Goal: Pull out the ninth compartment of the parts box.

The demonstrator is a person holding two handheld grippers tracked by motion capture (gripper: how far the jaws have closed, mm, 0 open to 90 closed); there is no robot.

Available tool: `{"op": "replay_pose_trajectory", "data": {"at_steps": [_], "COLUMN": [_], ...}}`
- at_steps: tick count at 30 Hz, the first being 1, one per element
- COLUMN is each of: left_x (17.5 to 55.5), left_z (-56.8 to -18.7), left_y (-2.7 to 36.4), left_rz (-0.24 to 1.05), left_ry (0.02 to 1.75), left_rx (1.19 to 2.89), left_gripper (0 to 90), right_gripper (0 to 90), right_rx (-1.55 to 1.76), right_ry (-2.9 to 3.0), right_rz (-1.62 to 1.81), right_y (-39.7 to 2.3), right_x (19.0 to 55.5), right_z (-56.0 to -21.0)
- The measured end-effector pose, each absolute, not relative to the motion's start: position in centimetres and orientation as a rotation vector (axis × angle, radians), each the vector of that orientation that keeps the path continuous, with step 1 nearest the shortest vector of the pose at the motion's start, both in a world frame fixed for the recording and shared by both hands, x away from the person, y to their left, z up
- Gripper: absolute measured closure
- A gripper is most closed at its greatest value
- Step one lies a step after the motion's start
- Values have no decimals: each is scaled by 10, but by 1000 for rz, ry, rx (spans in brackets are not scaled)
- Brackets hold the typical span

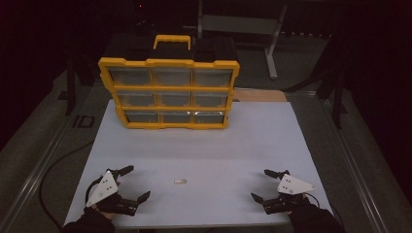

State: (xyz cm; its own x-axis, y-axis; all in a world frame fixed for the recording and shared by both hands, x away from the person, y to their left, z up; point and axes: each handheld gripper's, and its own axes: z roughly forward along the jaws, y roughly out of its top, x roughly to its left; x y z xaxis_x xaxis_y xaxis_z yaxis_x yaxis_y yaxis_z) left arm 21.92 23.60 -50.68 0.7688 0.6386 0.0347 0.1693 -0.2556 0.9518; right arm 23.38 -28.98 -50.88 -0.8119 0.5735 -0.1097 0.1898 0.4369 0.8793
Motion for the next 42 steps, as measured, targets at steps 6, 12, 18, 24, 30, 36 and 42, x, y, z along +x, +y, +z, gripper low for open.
{"op": "replay_pose_trajectory", "data": {"at_steps": [6,12,18,24,30,36,42], "left_x": [219,220,219,219,219,219,219], "left_z": [-507,-508,-508,-508,-508,-508,-508], "left_y": [235,233,232,233,234,234,234], "left_rz": [504,491,488,494,495,497,495], "left_ry": [623,623,615,615,615,618,617], "left_rx": [1814,1821,1820,1817,1811,1807,1805], "left_gripper": [0,0,0,0,0,0,0], "right_gripper": [83,83,83,78,76,77,77], "right_rx": [664,647,642,640,635,642,629], "right_ry": [2307,2324,2335,2351,2370,2376,2370], "right_rz": [1330,1328,1316,1301,1288,1275,1274], "right_y": [-290,-288,-287,-284,-282,-280,-278], "right_x": [233,233,233,231,230,230,229], "right_z": [-508,-509,-509,-507,-505,-500,-492]}}
